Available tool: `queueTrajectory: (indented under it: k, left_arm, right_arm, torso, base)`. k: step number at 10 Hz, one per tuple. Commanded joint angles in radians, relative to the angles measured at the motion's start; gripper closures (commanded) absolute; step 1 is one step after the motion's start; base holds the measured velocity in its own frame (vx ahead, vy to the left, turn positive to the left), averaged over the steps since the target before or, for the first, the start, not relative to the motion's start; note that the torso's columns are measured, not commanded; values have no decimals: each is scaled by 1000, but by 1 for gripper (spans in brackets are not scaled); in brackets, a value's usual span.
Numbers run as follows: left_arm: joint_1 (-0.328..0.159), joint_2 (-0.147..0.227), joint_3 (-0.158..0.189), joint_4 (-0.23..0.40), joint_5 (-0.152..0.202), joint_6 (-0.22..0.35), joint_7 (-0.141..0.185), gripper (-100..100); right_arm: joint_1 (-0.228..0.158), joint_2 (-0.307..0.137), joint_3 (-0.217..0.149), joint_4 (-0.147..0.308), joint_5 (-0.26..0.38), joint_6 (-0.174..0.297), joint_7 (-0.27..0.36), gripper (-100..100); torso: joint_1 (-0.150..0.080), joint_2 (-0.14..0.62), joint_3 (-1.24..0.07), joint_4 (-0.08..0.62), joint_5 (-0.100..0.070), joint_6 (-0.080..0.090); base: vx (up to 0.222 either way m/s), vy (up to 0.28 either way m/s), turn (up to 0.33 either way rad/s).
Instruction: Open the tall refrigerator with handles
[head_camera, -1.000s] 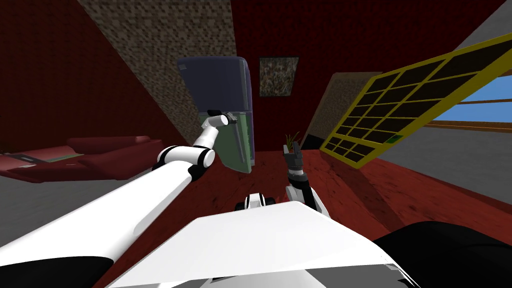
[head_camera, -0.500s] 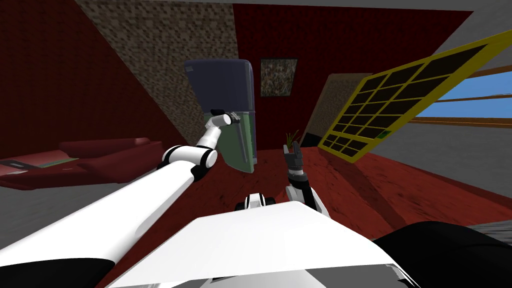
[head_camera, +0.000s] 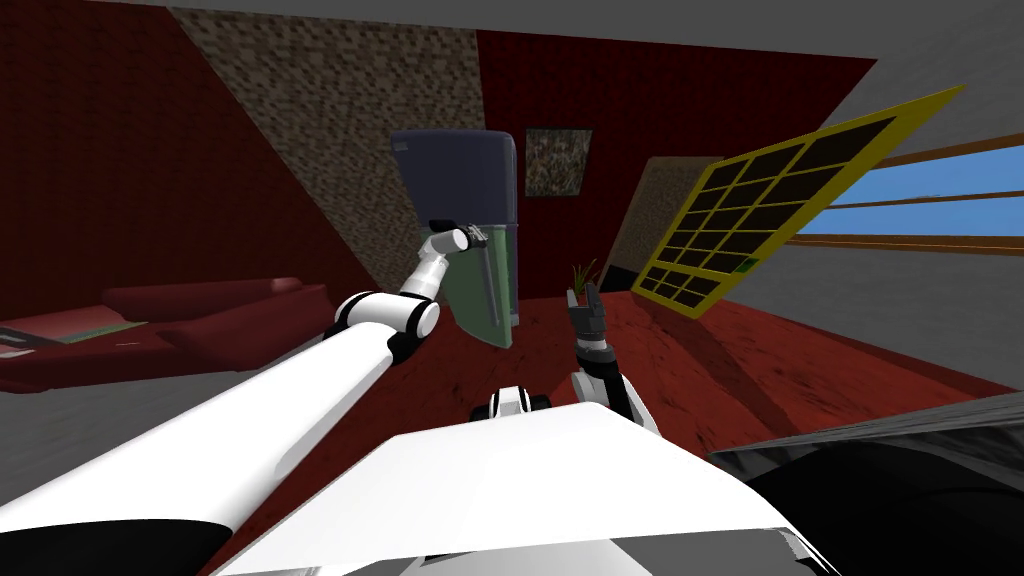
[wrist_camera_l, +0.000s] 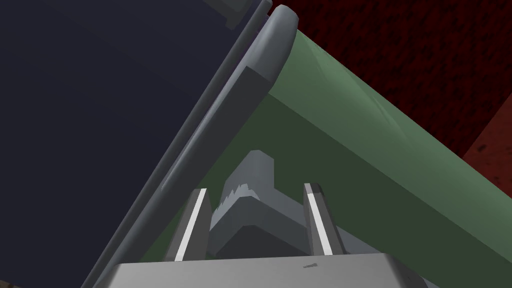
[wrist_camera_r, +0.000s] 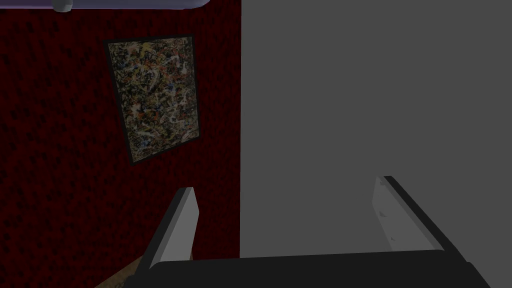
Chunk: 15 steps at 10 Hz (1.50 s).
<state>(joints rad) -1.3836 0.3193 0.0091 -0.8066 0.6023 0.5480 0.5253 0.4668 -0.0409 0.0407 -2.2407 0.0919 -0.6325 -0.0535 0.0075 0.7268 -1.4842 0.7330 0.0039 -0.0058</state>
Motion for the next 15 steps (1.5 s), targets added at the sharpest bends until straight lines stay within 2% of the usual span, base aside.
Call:
queueTrajectory:
  k: [1,6,9,10,11,12,15]
  left_arm:
    - [6,-13,-7,-14,11,7,-3,100]
    - [7,-56,-31,-49,61,26,-25,100]
    - [7,-71,-39,-60,78,32,-32,100]
    - [-4,-66,-35,-60,78,26,-32,100]
    - [-1,-80,-44,-74,97,36,-40,100]
    - [-1,-80,-44,-74,97,36,-40,100]
    - [4,-103,-59,-100,134,51,-55,100]
  right_arm:
    - [0,0,0,0,0,0,0,0]
    - [0,0,0,0,0,0,0,0]
    - [0,0,0,0,0,0,0,0]
    - [0,0,0,0,0,0,0,0]
    - [0,0,0,0,0,0,0,0]
    - [0,0,0,0,0,0,0,0]
    - [0,0,0,0,0,0,0,0]
  torso:
    - [2,2,1,0,0,1]
    - [-1,-2,-2,-2,0,-1]
    - [-4,4,3,-3,-3,6]
    - [-8,3,3,-3,-4,6]
    - [-15,1,1,-1,-6,5]
    - [-10,0,1,-1,-5,8]
    - [-1,3,2,-2,-1,1]
  base:
    - [-104,232,-51]
    - [-91,246,-57]
    - [-119,226,-37]
    - [-52,92,-18]
    - [6,166,-38]
    - [-15,212,-73]
    - [-41,269,-65]
